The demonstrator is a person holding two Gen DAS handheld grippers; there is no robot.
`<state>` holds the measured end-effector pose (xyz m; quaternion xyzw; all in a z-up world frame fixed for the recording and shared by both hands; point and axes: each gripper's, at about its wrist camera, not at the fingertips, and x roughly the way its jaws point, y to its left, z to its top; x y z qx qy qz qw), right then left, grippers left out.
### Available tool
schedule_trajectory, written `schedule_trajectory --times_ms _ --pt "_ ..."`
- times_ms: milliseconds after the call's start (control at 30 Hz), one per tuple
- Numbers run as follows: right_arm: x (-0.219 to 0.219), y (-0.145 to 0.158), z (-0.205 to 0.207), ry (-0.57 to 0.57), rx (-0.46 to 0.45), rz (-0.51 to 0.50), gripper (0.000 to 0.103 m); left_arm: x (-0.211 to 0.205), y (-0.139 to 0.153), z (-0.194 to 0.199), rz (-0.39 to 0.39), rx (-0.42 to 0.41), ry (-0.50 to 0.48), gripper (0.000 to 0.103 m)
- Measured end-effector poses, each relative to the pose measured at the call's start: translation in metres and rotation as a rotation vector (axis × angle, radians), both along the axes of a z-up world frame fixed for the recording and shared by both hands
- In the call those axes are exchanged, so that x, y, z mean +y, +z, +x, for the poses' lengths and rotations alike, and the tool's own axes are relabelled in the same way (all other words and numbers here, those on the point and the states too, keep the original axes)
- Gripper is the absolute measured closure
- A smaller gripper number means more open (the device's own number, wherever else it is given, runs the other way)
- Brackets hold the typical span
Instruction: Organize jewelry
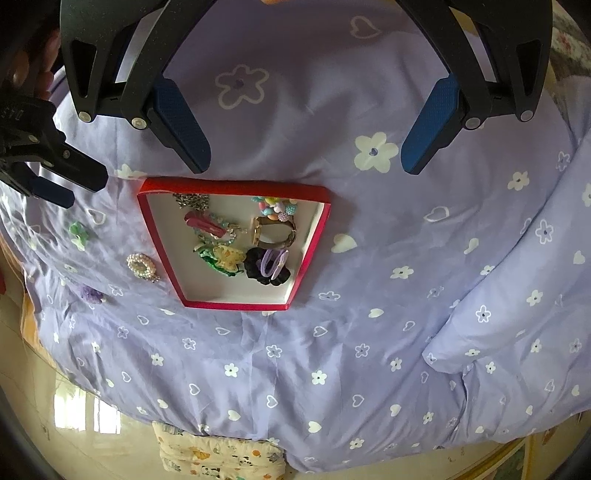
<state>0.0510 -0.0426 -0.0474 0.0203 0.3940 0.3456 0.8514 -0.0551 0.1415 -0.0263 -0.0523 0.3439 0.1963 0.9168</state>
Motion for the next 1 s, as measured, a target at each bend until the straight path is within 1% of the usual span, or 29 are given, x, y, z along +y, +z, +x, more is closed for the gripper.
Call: schedule_trajectory --times_ms 133,1000 --pt "-0.0018 0.0001 -0.0002 -0.009 -0.005 0.006 0.000 -0.0023 0.0022 -0.0024 0.003 -0.014 -0.004 0.000" --pt "-0.0009 0.0016 -0.0003 -0.004 0.000 0.016 0.000 -0.0035 0.0040 -0.0022 0.011 -0.010 -0.009 0.000"
